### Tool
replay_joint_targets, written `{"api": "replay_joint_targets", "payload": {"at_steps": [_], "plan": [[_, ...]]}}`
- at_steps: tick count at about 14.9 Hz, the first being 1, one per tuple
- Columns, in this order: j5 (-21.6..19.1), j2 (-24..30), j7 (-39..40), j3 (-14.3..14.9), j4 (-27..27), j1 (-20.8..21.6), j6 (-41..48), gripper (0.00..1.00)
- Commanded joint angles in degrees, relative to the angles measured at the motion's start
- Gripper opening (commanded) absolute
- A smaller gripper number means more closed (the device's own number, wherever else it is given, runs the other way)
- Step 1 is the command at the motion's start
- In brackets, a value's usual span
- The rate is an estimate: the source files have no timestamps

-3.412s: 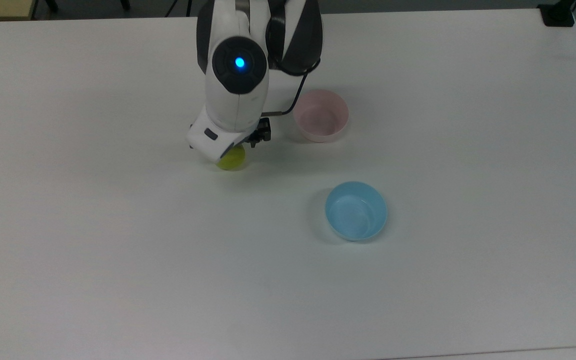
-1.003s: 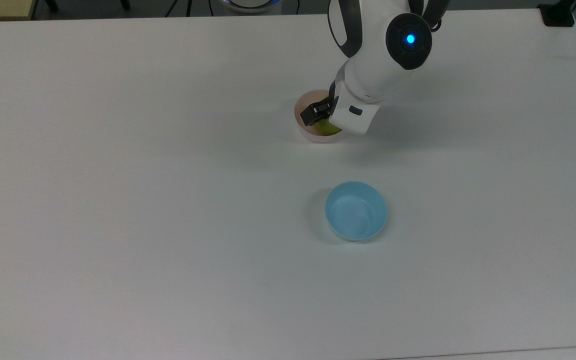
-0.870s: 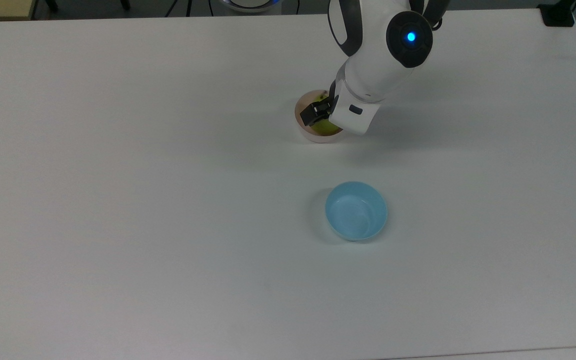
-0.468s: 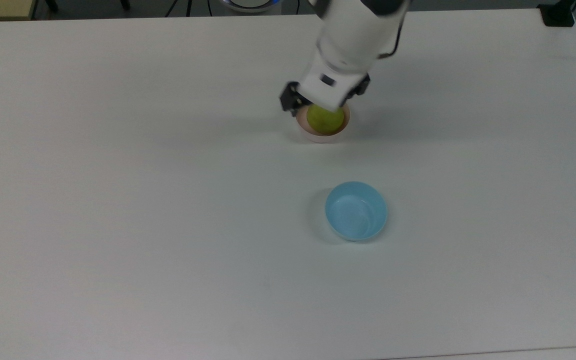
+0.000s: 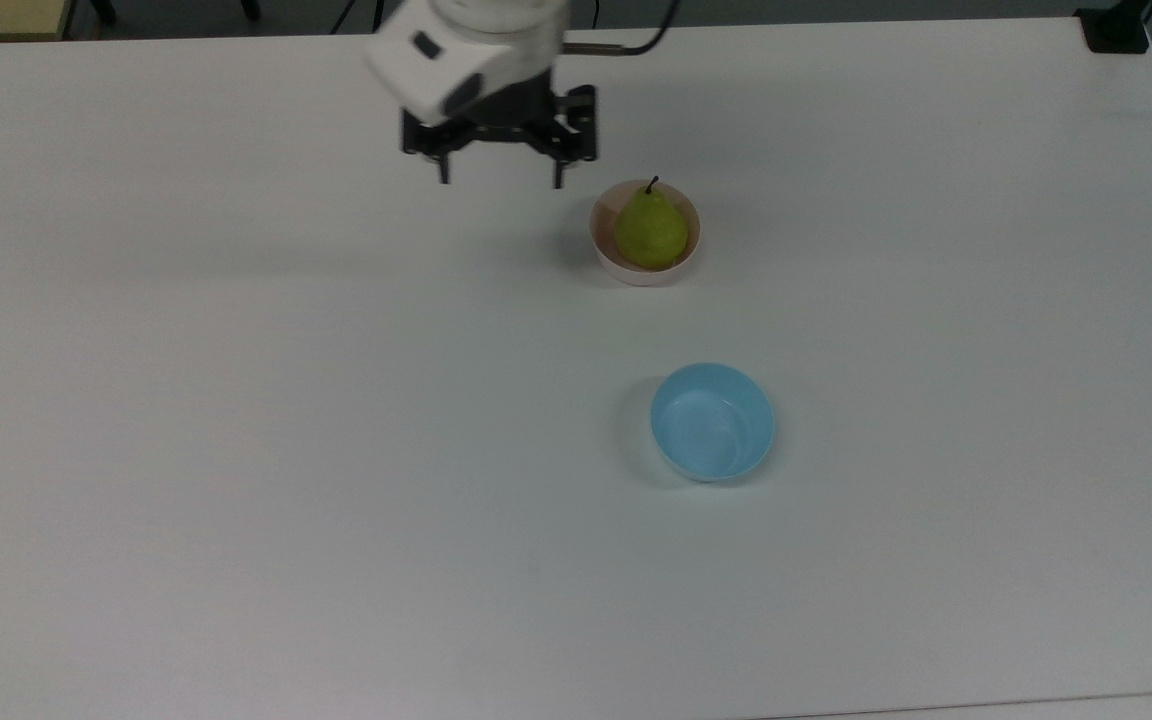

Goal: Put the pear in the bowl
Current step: 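Open the gripper to release the pear and raise away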

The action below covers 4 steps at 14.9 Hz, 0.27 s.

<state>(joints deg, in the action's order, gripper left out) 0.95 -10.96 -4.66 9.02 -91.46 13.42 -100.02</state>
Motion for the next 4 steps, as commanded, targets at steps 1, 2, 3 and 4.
{"api": "replay_joint_targets", "payload": {"at_steps": [1,2,3,4], "plan": [[1.2,1.7,-1.7,-3.0,-1.1,-6.3,1.6,1.00],[1.1,2.3,-1.6,-3.0,-1.1,-7.3,1.6,1.00],[1.1,2.7,-1.6,-3.0,-1.1,-7.8,1.6,1.00],[1.1,2.8,-1.5,-3.0,-1.1,-7.9,1.7,1.00]]}}
